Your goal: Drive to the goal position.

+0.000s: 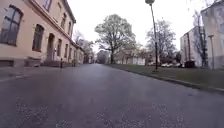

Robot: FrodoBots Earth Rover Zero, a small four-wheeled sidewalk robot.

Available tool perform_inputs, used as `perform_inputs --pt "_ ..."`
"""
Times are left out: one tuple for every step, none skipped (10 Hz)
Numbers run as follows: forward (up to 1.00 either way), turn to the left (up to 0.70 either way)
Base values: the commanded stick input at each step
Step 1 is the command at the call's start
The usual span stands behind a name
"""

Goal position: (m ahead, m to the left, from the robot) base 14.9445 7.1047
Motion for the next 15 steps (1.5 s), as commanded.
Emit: perform_inputs --pt "0.85 0.0" --pt "0.85 0.0" --pt "0.85 0.0" --pt "0.85 0.0" --pt "0.85 0.0" --pt "0.85 0.0" --pt "0.85 0.0" --pt "0.85 0.0" --pt "0.85 0.0" --pt "0.85 0.26" --pt "0.85 0.34" --pt "0.85 0.16" --pt "0.85 0.08" --pt "0.85 0.05" --pt "0.85 0.0"
